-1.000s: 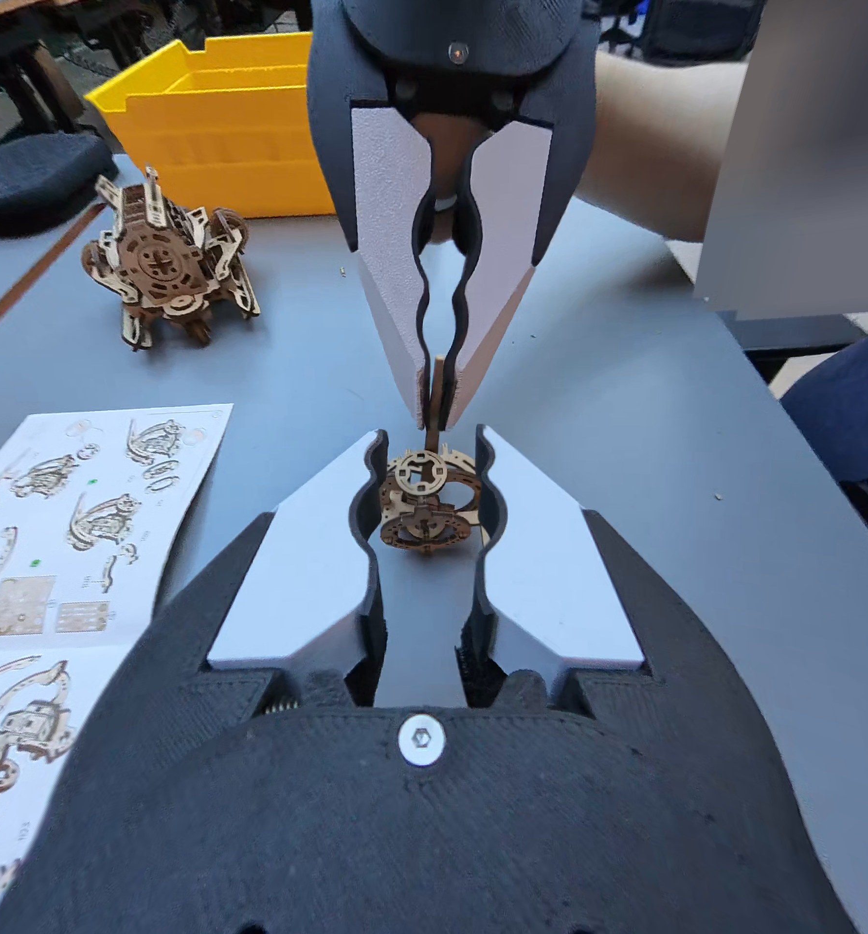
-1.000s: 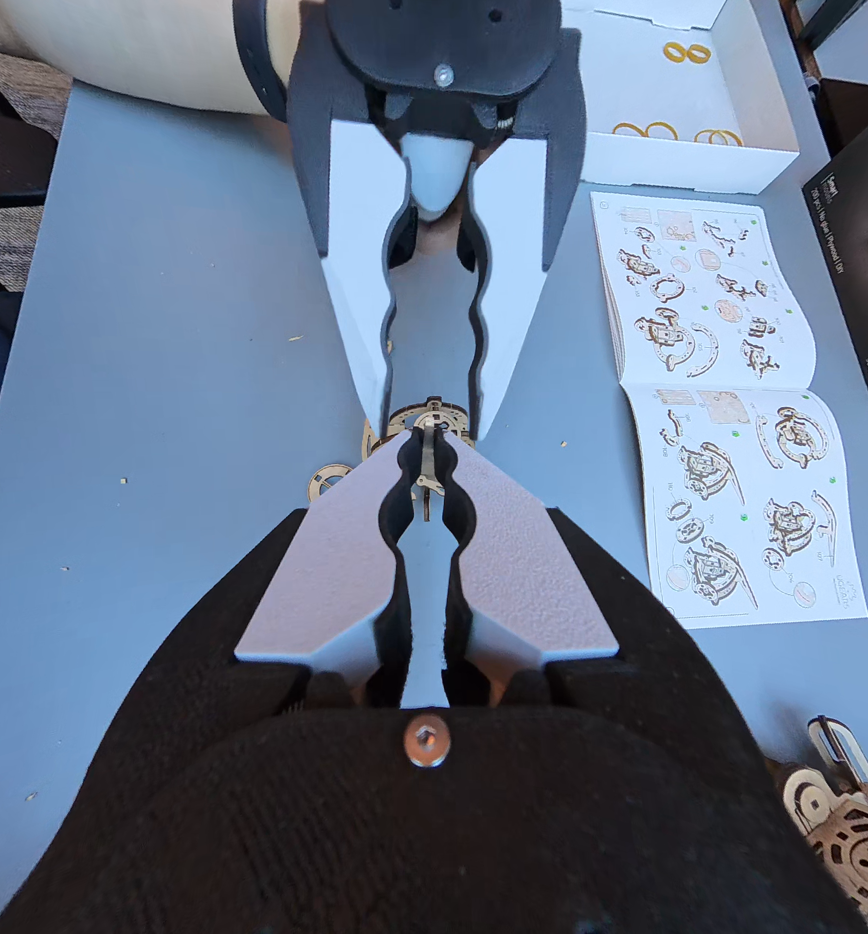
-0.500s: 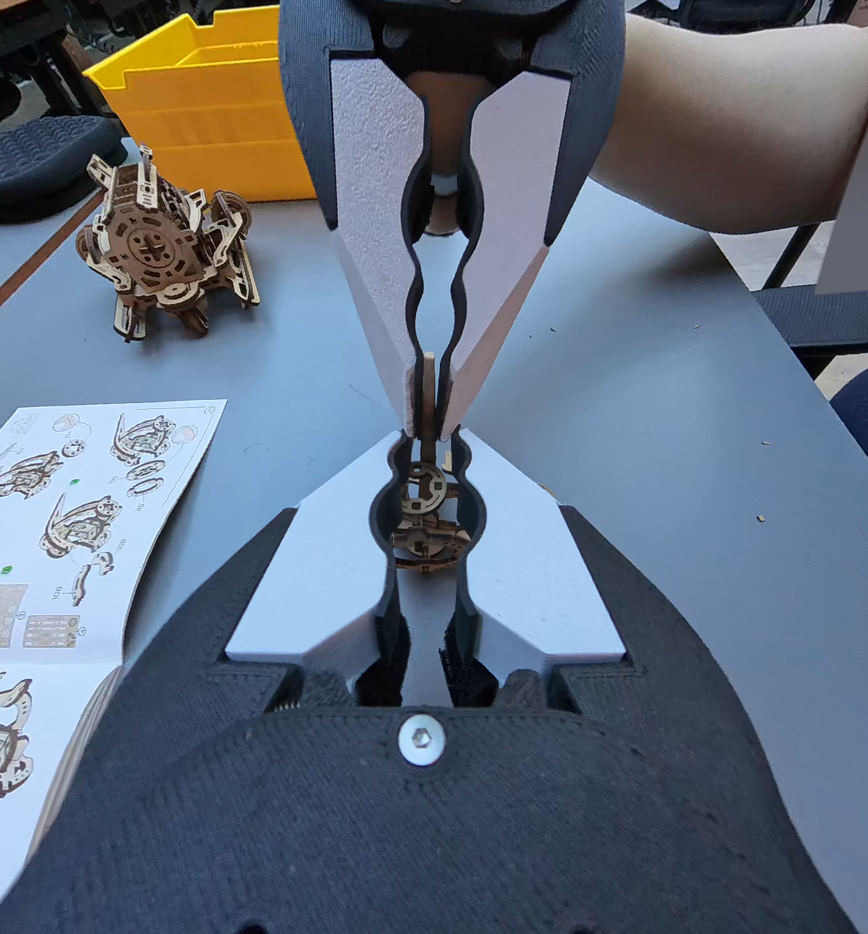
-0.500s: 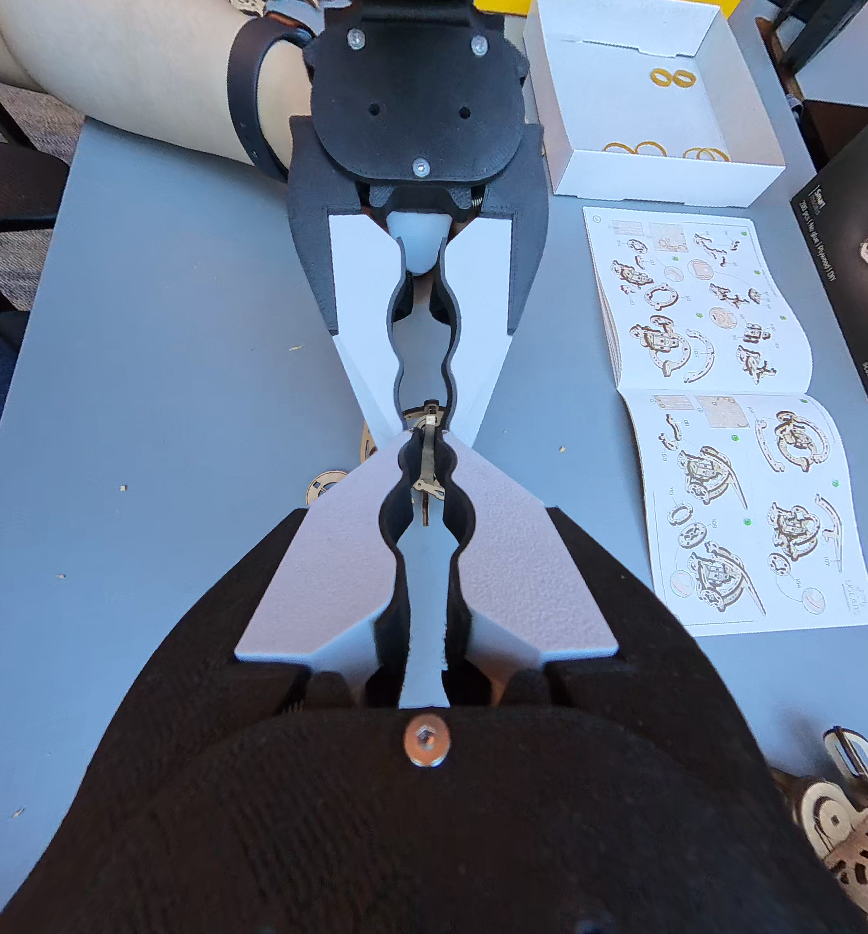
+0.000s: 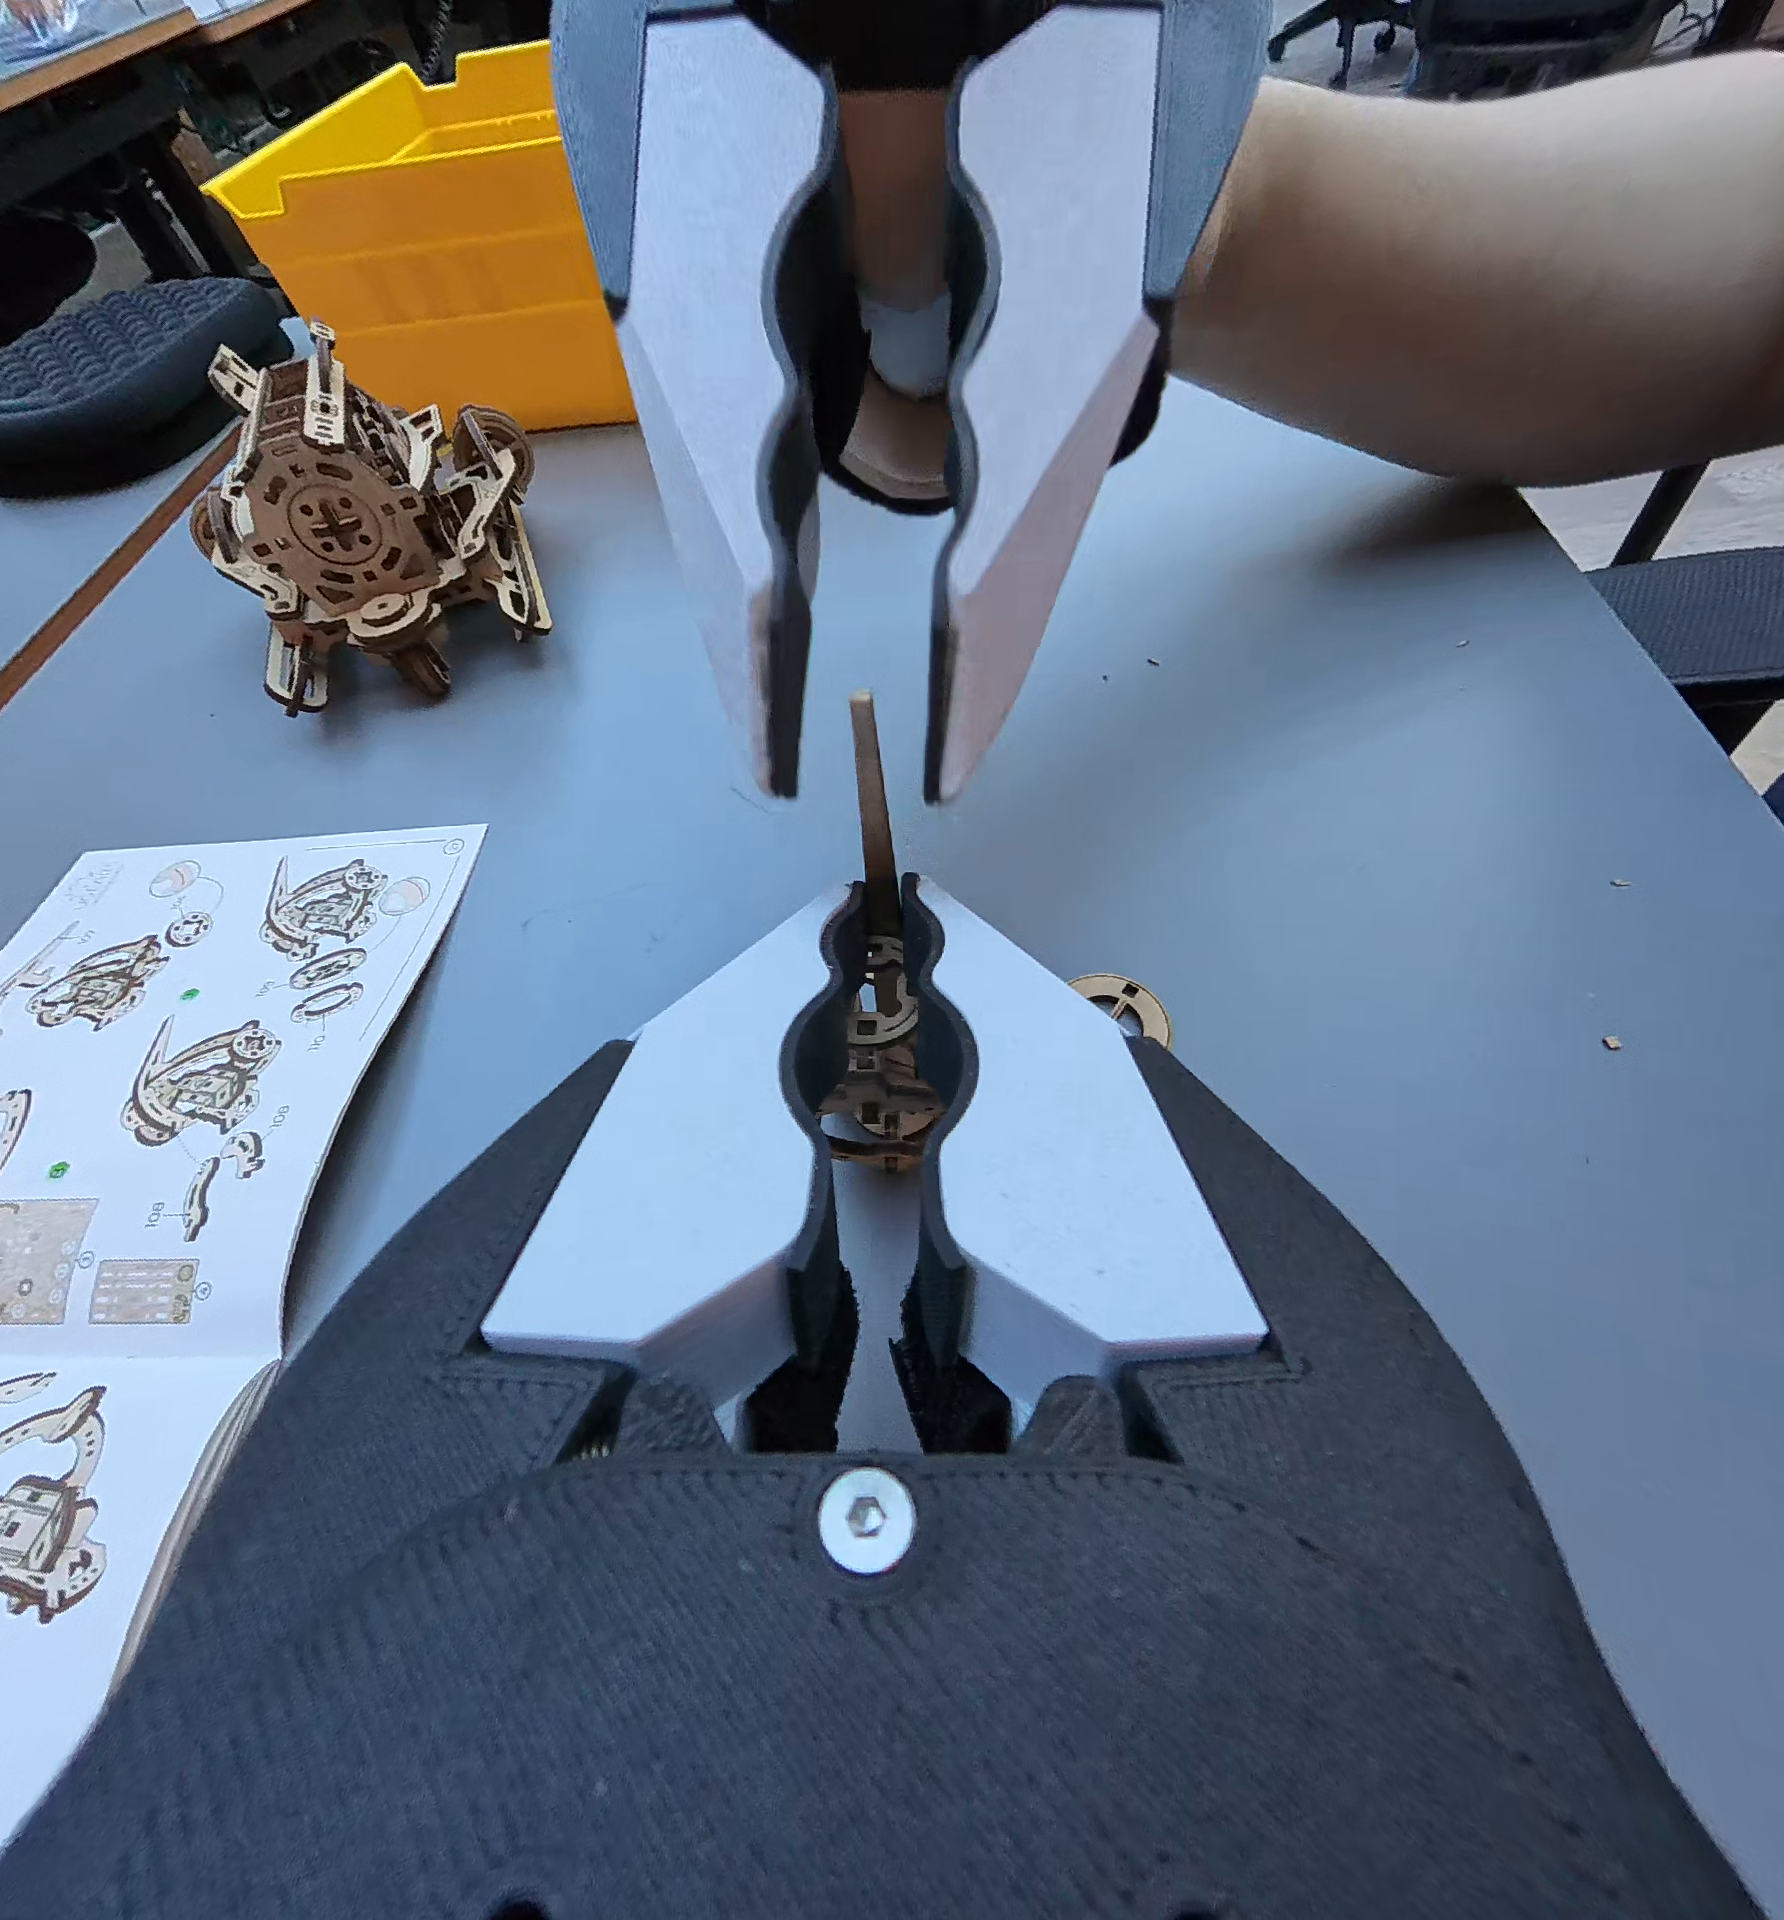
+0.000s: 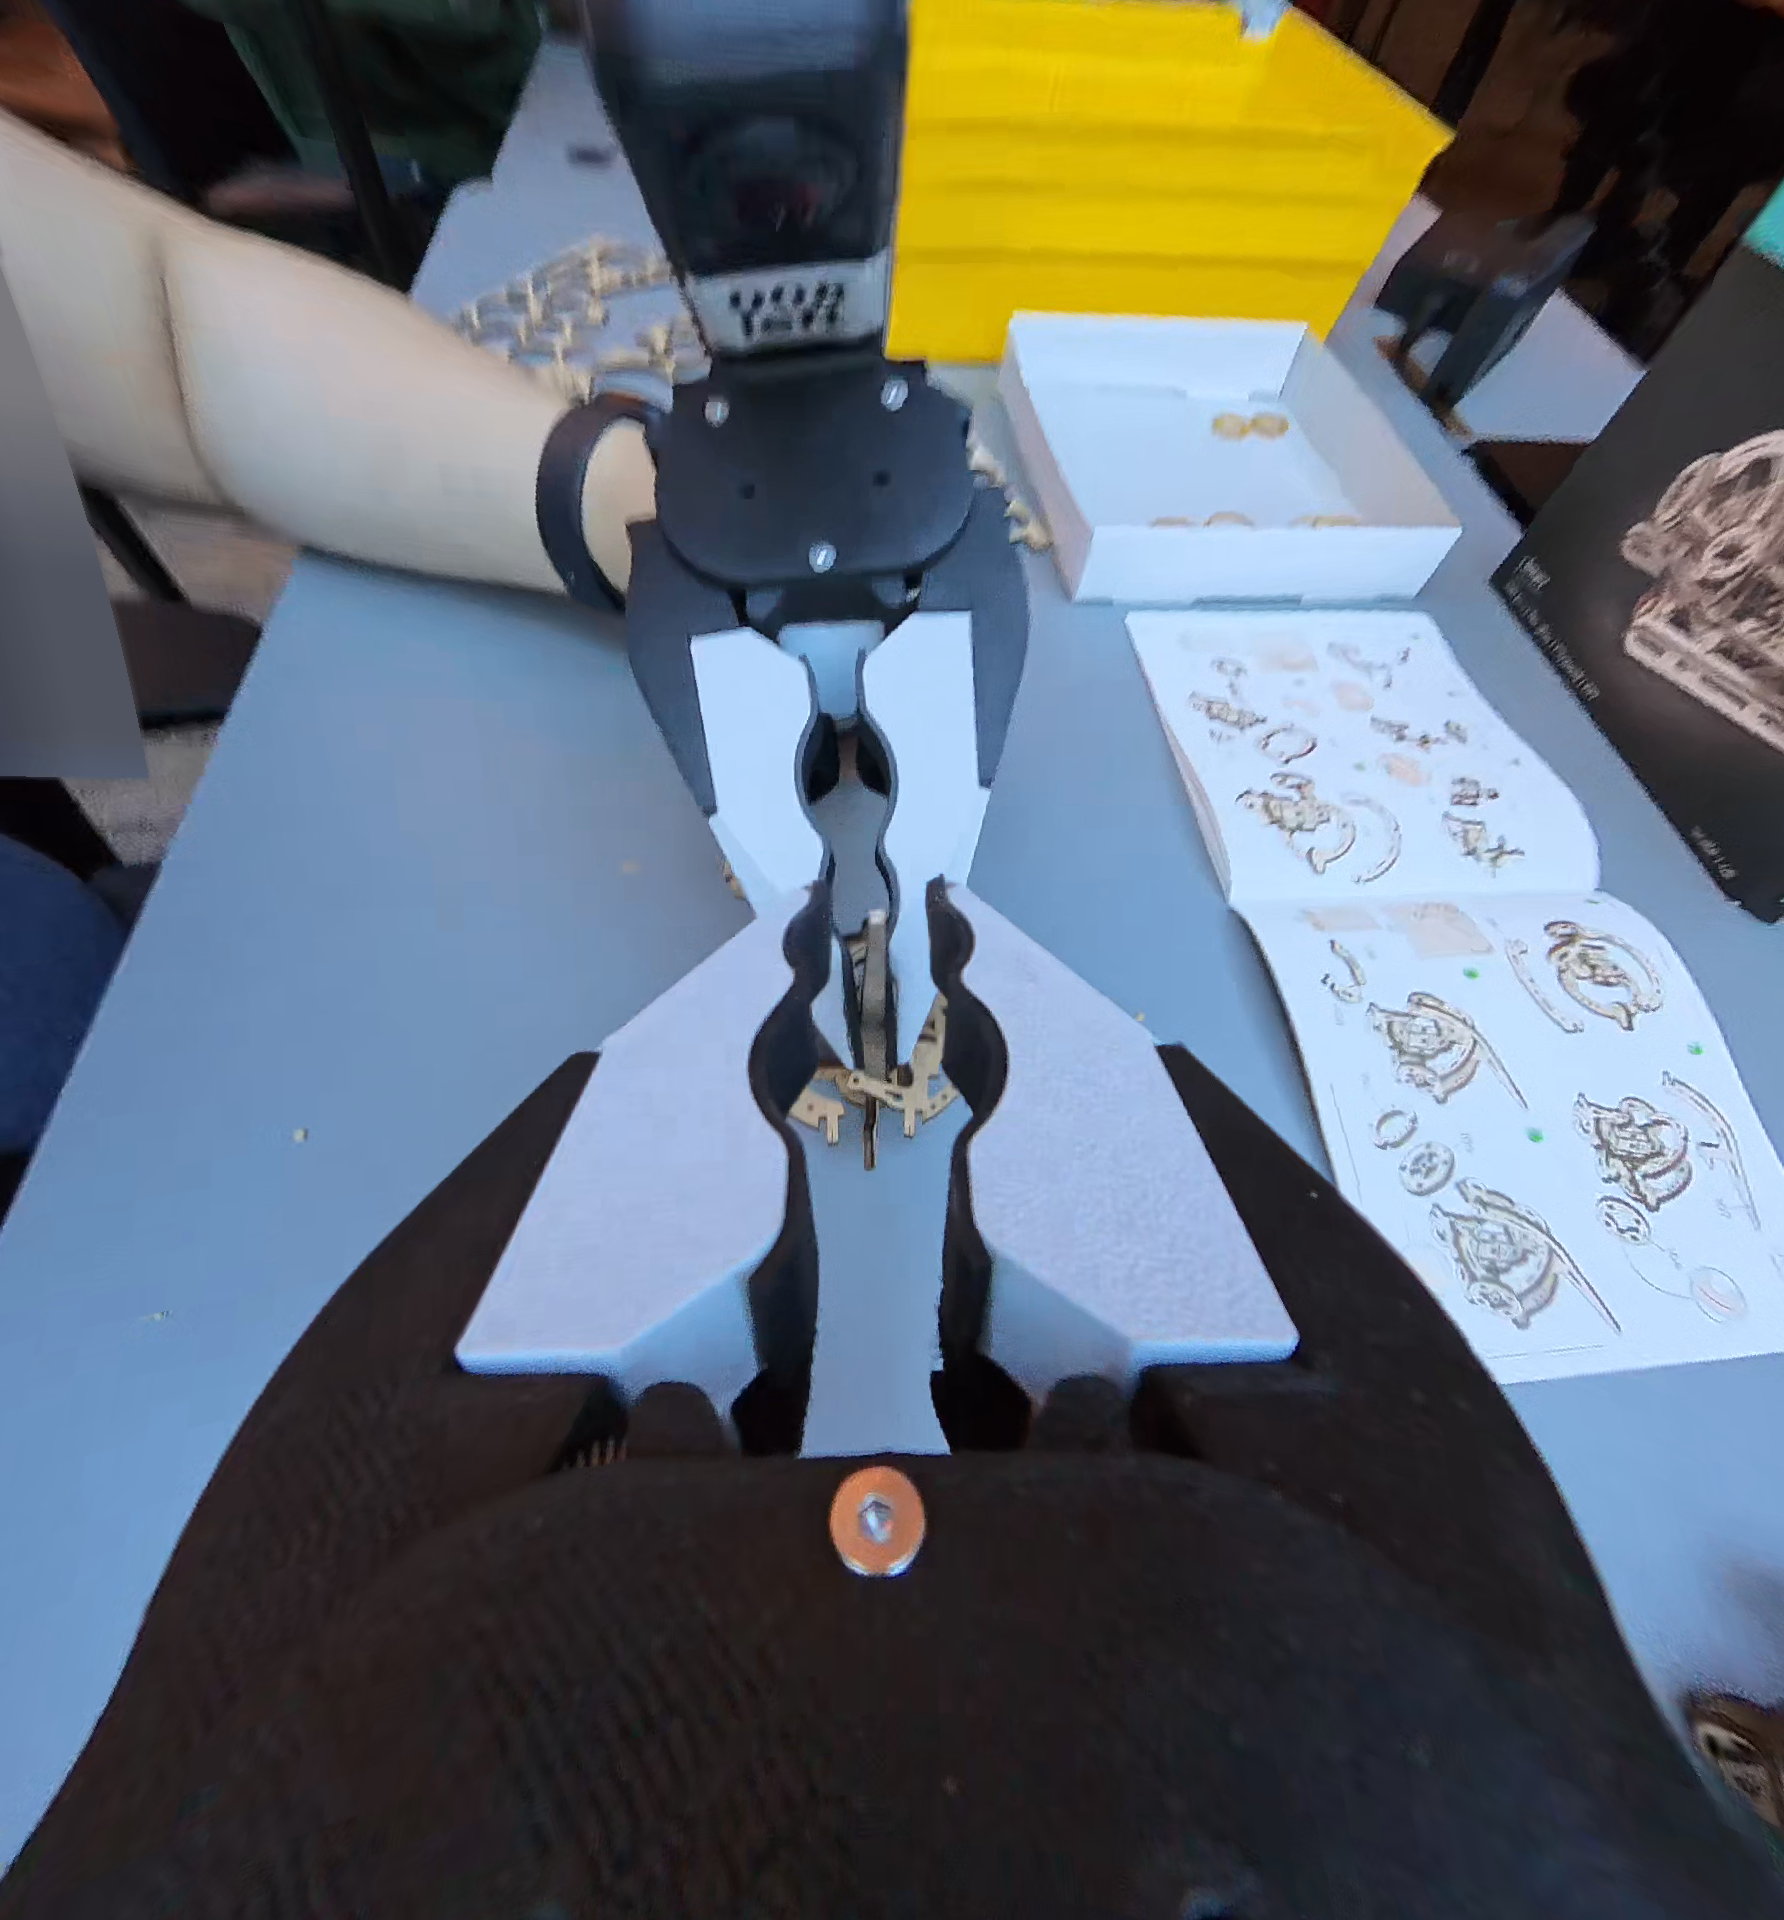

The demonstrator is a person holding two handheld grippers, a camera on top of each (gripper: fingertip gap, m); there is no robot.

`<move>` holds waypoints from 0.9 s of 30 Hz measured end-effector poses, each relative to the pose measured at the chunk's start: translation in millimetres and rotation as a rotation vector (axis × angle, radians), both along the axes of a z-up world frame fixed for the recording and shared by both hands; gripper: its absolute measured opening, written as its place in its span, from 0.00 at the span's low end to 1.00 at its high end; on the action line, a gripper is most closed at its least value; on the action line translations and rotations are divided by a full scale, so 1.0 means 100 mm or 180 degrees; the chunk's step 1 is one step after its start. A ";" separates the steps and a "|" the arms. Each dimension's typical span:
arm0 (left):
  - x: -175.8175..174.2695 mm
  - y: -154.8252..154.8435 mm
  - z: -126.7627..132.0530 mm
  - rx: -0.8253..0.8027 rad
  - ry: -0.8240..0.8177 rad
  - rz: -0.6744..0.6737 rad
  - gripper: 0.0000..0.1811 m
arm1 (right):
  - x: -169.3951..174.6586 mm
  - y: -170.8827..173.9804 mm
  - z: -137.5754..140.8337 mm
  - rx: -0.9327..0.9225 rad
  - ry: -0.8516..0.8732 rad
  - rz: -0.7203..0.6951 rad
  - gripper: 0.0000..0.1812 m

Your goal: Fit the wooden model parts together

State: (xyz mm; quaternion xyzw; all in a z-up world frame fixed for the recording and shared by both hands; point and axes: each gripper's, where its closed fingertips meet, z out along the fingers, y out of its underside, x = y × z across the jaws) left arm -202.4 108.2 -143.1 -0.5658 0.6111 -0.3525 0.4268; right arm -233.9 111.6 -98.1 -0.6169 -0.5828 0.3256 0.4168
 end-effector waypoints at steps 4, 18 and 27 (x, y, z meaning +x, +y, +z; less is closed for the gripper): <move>0.00 0.00 0.00 0.0004 0.0003 0.0005 0.02 | 0.08 0.02 0.10 -0.0081 0.0405 -0.0109 0.07; -0.03 0.00 0.05 0.0062 -0.0003 0.0003 0.07 | 0.04 -0.02 -0.08 -0.0132 0.0435 -0.0039 0.01; -0.02 -0.04 0.17 0.0141 -0.0102 -0.0053 0.01 | 0.04 -0.04 -0.08 -0.0171 0.0497 -0.0030 0.01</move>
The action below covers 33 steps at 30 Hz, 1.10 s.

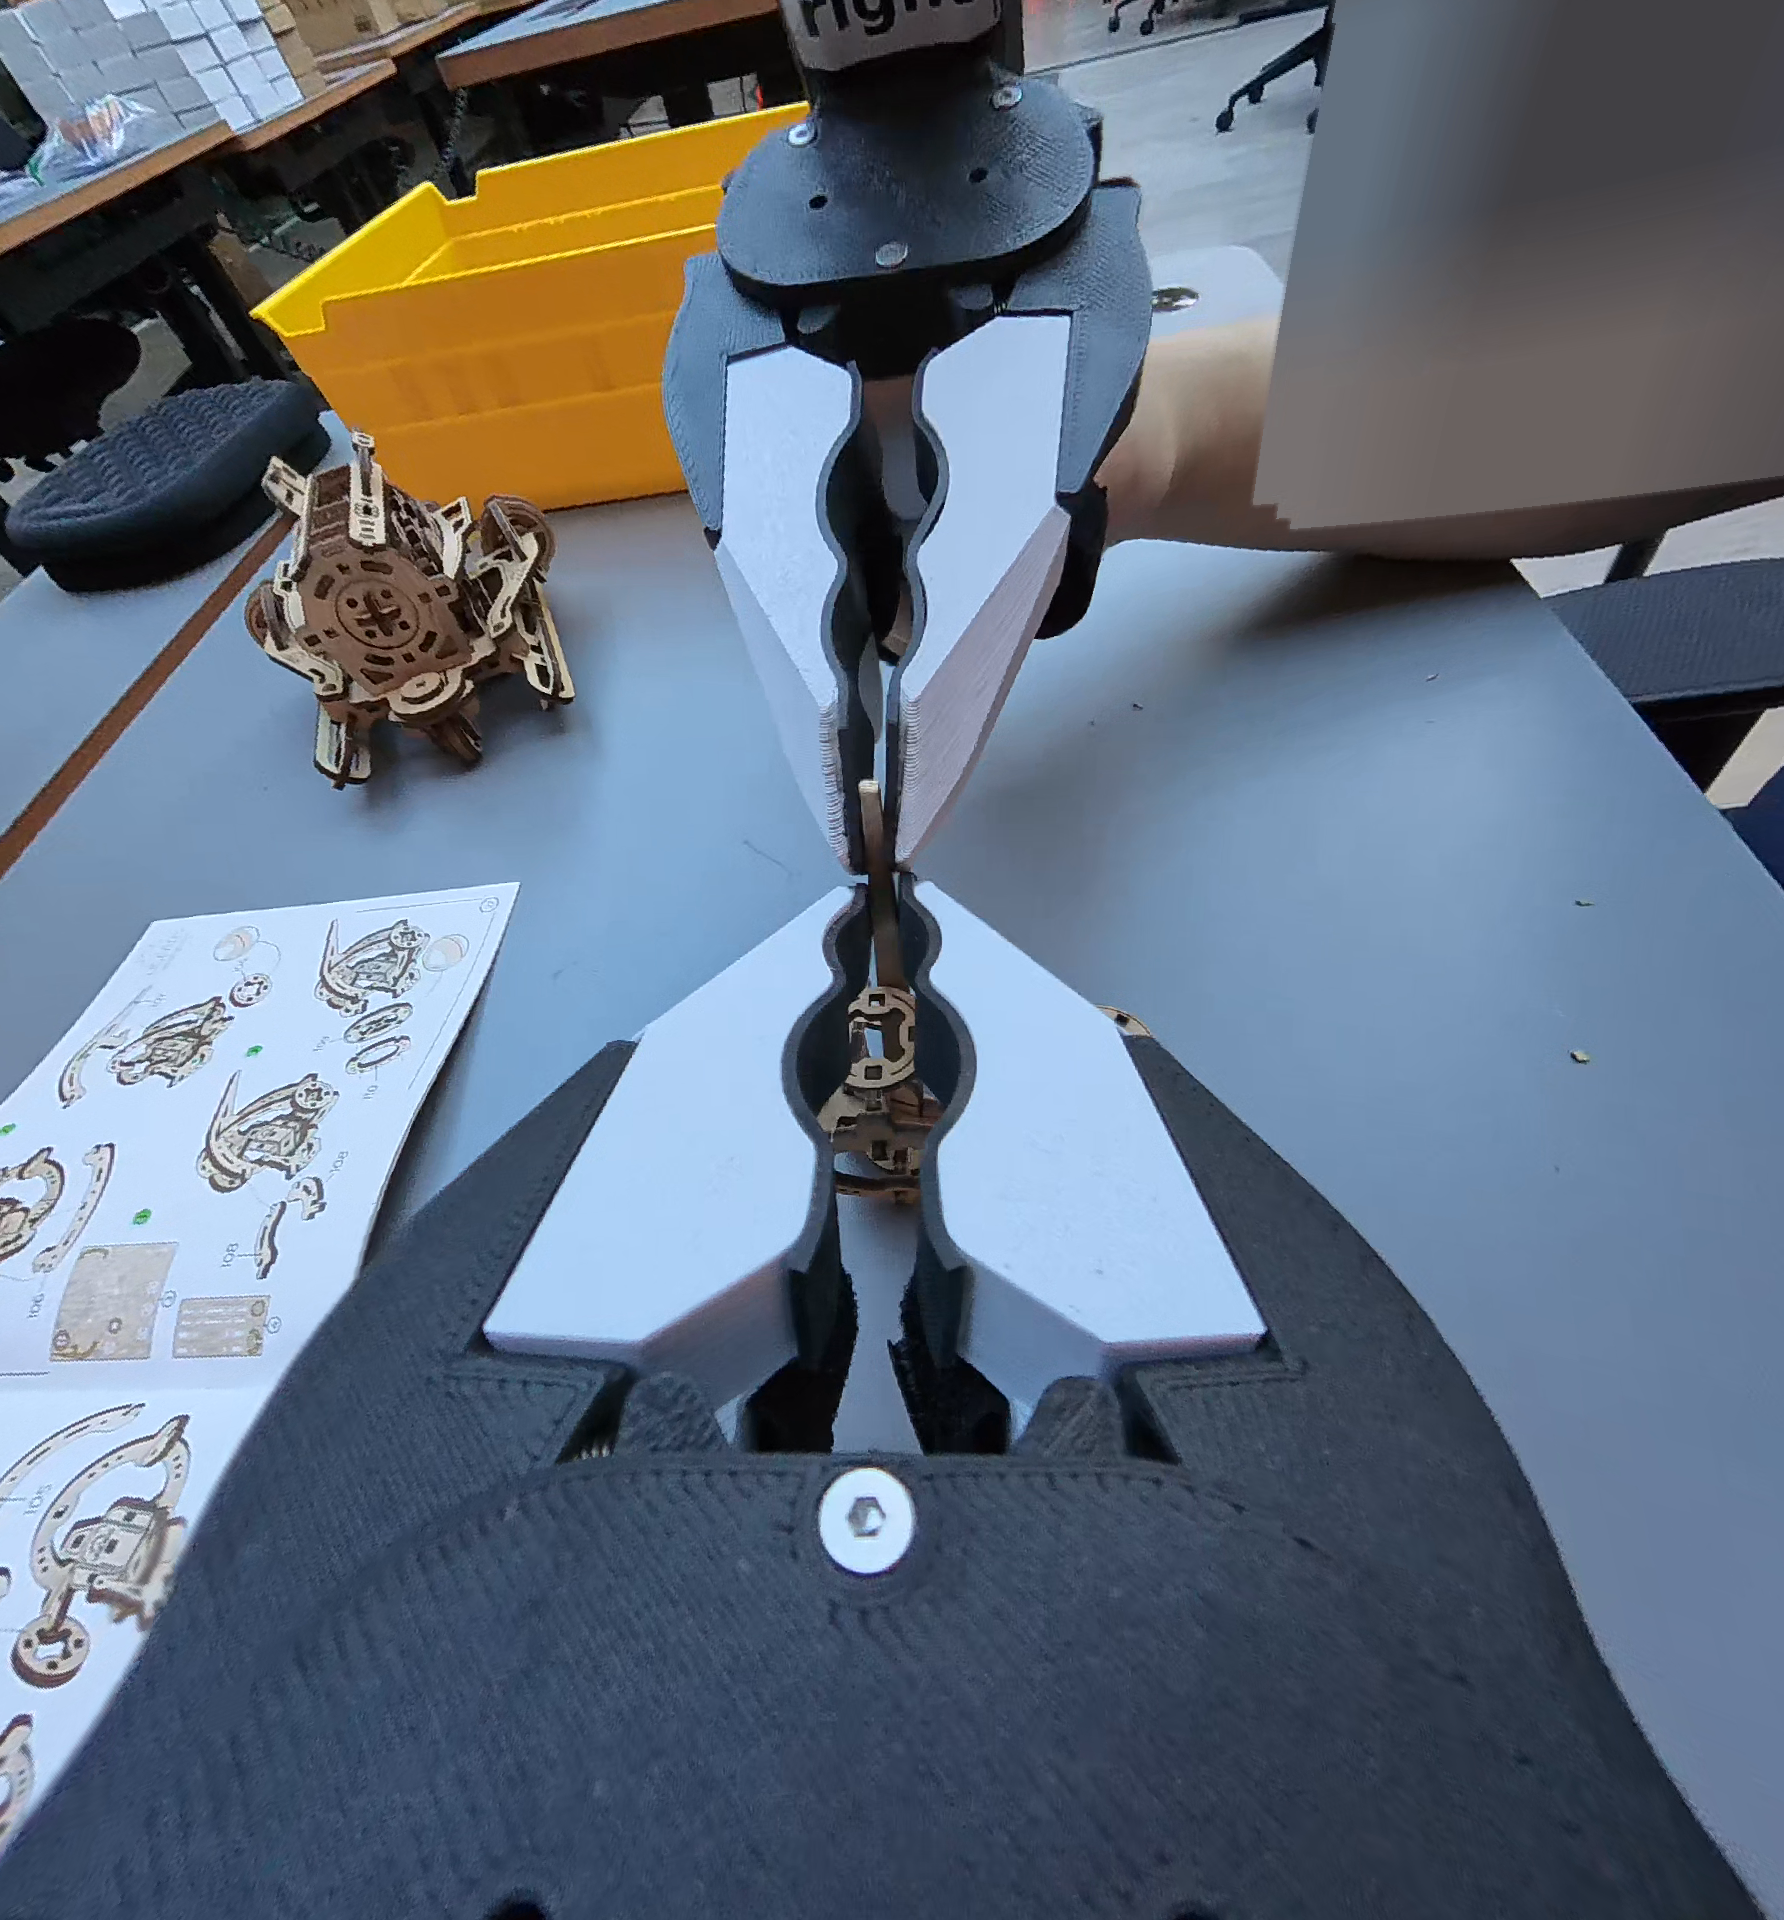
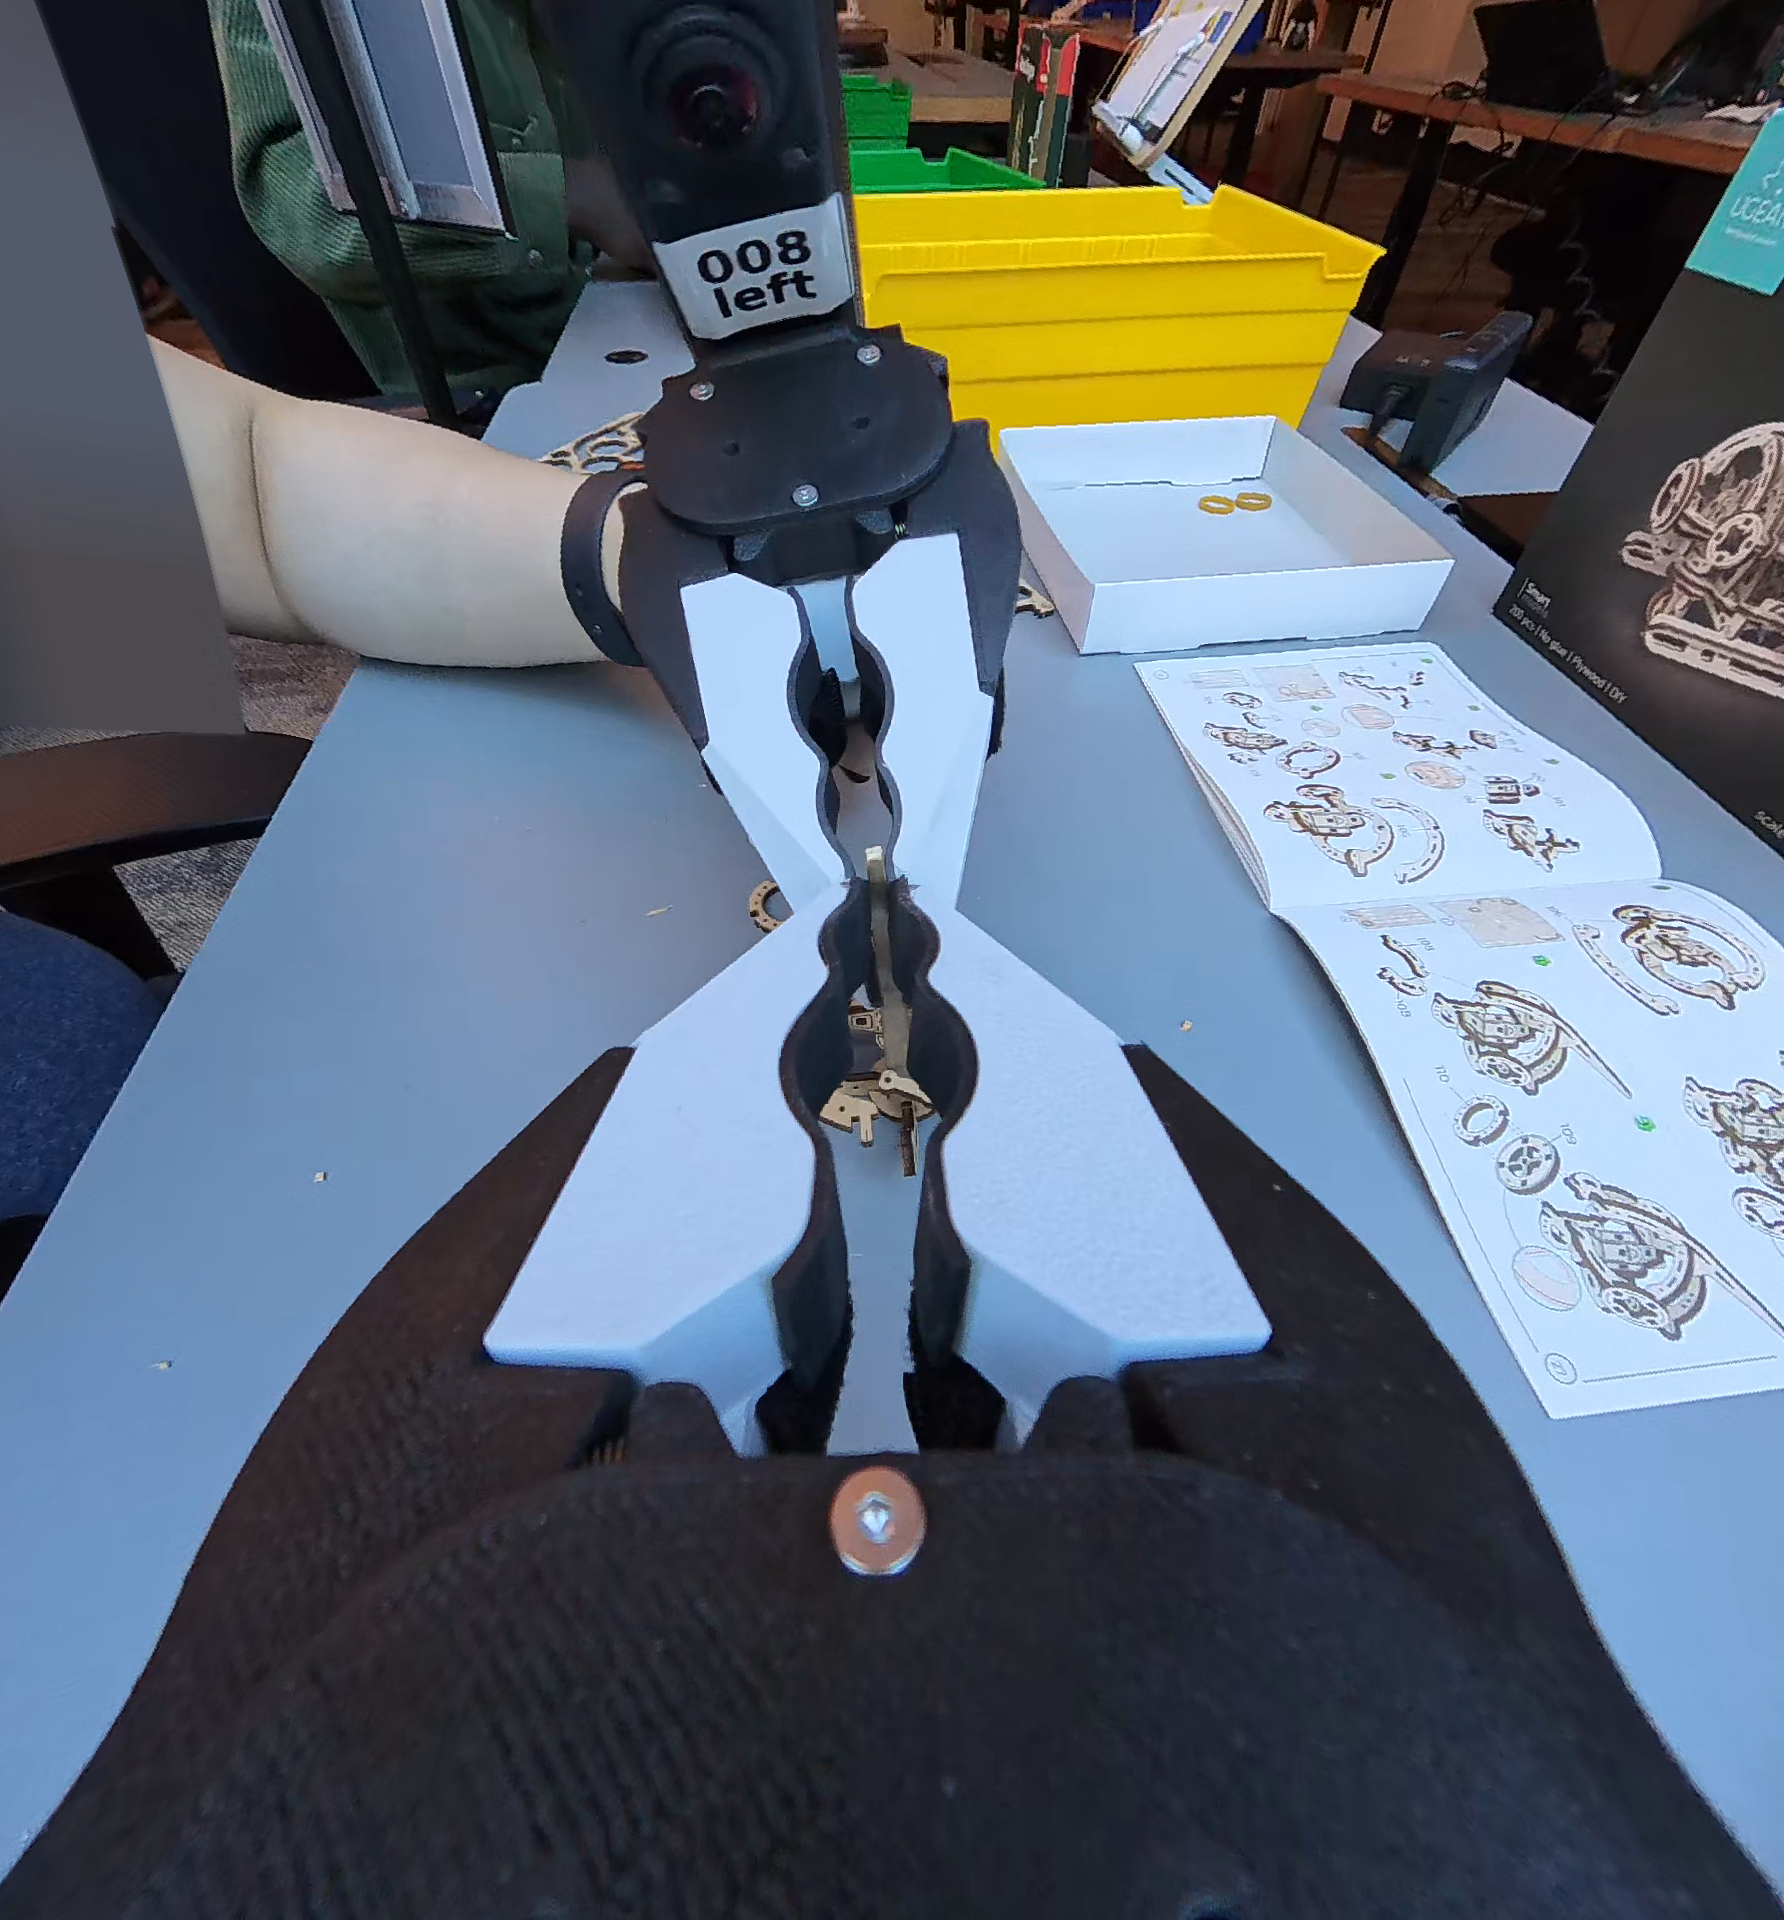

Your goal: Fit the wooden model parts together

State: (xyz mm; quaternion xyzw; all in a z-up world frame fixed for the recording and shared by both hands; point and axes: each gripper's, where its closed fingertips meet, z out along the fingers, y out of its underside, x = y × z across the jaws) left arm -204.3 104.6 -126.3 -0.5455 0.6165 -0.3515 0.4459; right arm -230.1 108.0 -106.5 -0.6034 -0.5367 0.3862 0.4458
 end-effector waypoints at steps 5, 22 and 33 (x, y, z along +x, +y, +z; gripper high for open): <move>0.00 0.00 -0.01 0.0086 0.0019 0.0017 0.01 | 0.00 -0.01 -0.01 -0.0017 0.0027 0.0021 0.01; -0.02 -0.01 -0.02 0.0113 -0.0088 -0.0025 0.02 | -0.01 -0.03 -0.02 0.0006 0.0007 0.0068 0.01; -0.02 -0.01 -0.02 0.0142 -0.0101 -0.0005 0.02 | -0.01 -0.04 -0.02 0.0013 0.0018 0.0083 0.01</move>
